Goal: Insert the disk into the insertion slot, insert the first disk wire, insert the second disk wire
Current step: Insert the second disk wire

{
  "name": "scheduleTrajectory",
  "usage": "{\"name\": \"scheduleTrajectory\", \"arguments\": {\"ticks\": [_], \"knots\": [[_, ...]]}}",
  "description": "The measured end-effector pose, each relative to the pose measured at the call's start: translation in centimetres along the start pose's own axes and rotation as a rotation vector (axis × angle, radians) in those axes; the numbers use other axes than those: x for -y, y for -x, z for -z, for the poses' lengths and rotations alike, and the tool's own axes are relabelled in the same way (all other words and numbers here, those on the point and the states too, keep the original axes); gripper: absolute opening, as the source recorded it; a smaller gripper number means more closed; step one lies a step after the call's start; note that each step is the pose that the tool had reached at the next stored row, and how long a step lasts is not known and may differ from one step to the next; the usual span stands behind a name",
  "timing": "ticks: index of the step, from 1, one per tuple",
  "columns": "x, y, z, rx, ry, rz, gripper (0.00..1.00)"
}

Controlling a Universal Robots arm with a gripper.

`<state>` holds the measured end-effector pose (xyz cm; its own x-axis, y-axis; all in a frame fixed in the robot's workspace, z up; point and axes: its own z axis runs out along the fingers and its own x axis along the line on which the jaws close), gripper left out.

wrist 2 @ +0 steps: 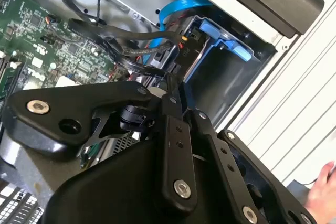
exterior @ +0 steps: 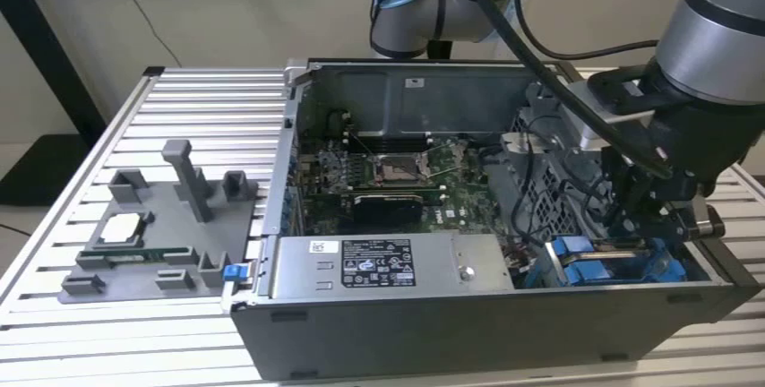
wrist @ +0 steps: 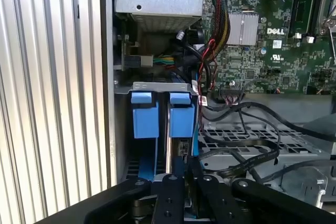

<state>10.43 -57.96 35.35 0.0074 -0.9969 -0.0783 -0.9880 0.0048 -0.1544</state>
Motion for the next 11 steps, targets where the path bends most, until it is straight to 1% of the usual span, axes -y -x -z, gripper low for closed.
{"name": "scheduleTrajectory", "arguments": {"ticks": [2,6,11], "knots": [[-0.01,0.0,-0.08,0.0003,-0.0001,0.0,0.0],[-0.08,-0.03,-0.5,0.0002,-0.0011,0.0,0.0],[-0.11,0.07,-0.73,0.0003,-0.0022,0.0,0.0]]}}
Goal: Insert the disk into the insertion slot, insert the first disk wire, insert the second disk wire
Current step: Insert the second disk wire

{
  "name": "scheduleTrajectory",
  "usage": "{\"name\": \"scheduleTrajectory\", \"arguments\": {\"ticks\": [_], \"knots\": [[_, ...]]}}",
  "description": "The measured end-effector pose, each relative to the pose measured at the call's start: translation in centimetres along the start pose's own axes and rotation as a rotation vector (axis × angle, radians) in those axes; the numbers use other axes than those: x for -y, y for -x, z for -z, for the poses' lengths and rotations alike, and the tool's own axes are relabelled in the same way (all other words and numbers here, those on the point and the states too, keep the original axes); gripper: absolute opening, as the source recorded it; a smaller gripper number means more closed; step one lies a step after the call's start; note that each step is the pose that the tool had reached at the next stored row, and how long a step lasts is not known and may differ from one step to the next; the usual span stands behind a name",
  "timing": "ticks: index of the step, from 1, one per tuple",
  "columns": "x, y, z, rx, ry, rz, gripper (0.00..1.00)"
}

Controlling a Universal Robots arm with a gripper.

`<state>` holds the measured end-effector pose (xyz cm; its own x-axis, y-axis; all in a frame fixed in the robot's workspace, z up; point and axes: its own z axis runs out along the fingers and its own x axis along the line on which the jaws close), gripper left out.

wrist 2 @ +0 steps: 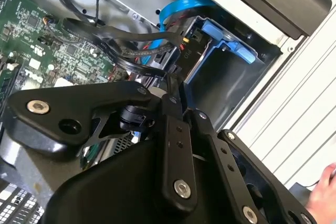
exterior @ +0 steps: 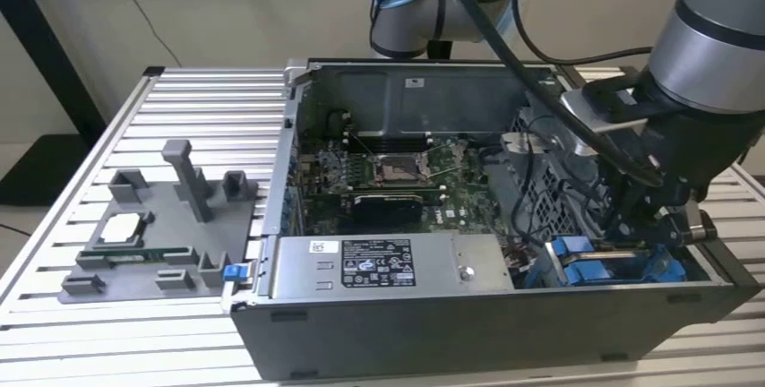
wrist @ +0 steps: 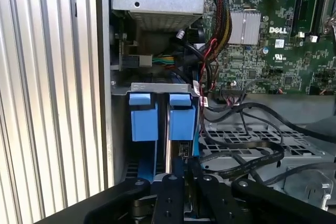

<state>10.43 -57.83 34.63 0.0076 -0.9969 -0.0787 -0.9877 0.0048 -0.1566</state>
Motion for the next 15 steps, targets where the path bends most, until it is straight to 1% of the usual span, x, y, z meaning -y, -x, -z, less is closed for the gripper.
{"name": "scheduleTrajectory", "arguments": {"ticks": [2,6,9,15], "knots": [[-0.03,0.05,-0.12,0.0001,-0.002,0.0,0.0],[-0.07,0.1,-0.38,0.0,-0.011,0.001,0.0],[-0.13,0.09,-0.54,0.0001,-0.0149,0.001,0.0],[-0.28,0.08,-0.83,-0.0001,-0.0164,0.0,0.0]]}}
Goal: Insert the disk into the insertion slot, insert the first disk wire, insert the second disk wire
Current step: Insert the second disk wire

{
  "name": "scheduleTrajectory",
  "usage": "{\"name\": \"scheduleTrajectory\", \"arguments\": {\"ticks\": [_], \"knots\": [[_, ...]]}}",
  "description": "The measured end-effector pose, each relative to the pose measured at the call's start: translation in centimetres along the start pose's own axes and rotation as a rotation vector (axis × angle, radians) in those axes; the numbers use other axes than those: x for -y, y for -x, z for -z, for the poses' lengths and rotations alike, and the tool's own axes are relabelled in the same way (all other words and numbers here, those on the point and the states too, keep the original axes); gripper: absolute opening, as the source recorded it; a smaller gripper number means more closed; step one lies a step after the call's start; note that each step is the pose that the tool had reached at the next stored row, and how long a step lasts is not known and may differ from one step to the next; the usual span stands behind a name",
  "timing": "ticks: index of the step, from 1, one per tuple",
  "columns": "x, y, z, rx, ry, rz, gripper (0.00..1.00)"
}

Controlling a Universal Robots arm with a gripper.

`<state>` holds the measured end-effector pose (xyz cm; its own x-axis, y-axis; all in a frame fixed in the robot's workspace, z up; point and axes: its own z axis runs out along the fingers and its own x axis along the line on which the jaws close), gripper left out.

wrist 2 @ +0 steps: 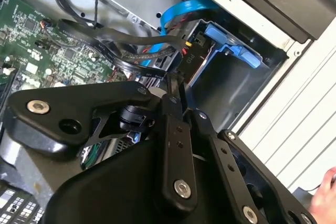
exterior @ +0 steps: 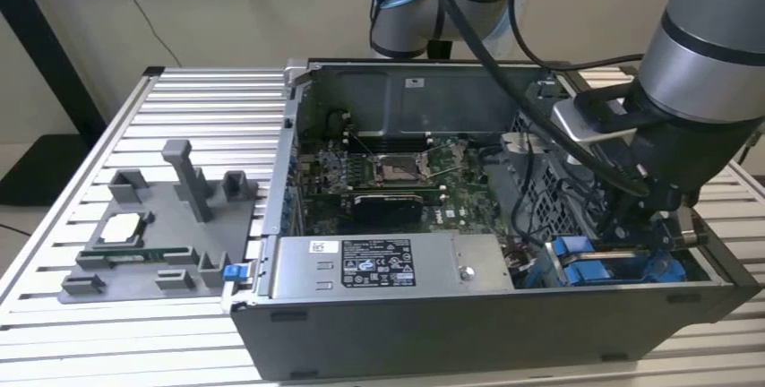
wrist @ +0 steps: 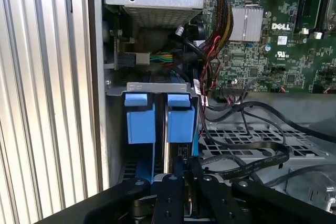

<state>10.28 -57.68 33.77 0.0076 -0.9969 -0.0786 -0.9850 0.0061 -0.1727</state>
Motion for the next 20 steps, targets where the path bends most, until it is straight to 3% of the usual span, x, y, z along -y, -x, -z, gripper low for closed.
{"name": "scheduleTrajectory", "arguments": {"ticks": [15,20], "knots": [[0.0,0.17,0.03,0.0011,-0.0001,0.0,0.0],[0.0,0.28,0.02,0.0052,-0.0008,-0.001,0.0]]}}
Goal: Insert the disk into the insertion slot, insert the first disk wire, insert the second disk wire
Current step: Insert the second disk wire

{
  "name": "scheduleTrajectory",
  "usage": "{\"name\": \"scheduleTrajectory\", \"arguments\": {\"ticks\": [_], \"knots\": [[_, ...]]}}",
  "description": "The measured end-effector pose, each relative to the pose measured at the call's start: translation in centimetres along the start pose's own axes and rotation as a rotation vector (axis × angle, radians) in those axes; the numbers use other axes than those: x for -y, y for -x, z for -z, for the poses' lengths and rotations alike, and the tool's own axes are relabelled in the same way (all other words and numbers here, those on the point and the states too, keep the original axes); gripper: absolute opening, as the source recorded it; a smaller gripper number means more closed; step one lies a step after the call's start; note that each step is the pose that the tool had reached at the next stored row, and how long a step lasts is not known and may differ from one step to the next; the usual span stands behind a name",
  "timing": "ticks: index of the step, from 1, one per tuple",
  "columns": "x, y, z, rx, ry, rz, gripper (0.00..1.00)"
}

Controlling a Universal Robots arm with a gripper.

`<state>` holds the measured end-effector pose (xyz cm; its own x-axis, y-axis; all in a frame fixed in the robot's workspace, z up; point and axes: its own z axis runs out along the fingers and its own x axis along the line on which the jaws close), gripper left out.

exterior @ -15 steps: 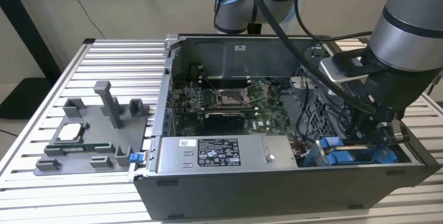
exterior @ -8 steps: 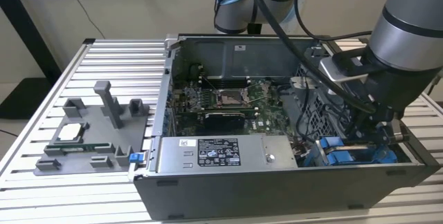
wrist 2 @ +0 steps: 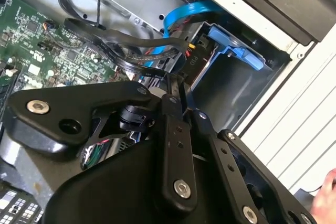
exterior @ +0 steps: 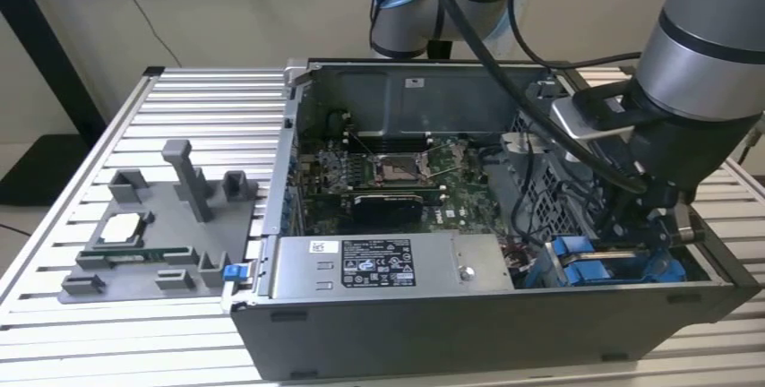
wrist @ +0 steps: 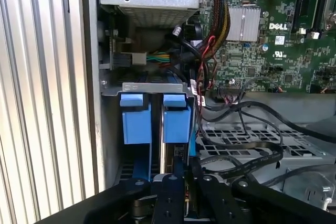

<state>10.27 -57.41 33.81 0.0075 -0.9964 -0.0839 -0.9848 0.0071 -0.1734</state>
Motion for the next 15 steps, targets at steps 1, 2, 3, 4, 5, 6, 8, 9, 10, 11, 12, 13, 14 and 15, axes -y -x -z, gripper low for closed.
{"name": "scheduleTrajectory", "arguments": {"ticks": [1,2,3,4,5,6,8,9,10,11,12,13,14,15], "knots": [[0.0,0.01,0.01,0.0016,-0.0001,0.0,0.0],[0.03,0.0,0.0,0.0035,-0.0001,-0.001,0.0],[0.08,0.01,-0.01,0.0052,-0.0001,-0.001,0.0],[0.15,0.01,-0.02,0.0058,0.0,-0.001,0.0],[0.24,0.0,-0.04,0.006,0.0001,-0.001,0.0],[0.33,-0.01,-0.05,0.0057,0.0007,-0.002,0.0],[0.44,-0.06,-0.07,0.0053,0.0036,-0.005,0.0],[0.46,-0.08,-0.07,0.0051,0.0058,-0.007,0.0],[0.46,-0.09,-0.07,0.0048,0.0074,-0.008,0.0],[0.46,-0.1,-0.07,0.0046,0.008,-0.009,0.0],[0.46,-0.11,-0.07,0.0044,0.0086,-0.01,0.0],[0.46,-0.12,-0.07,0.0043,0.0093,-0.011,0.0],[0.47,-0.14,-0.06,0.004,0.0106,-0.012,0.0],[0.48,-0.14,-0.04,0.0037,0.0118,-0.013,0.0]]}}
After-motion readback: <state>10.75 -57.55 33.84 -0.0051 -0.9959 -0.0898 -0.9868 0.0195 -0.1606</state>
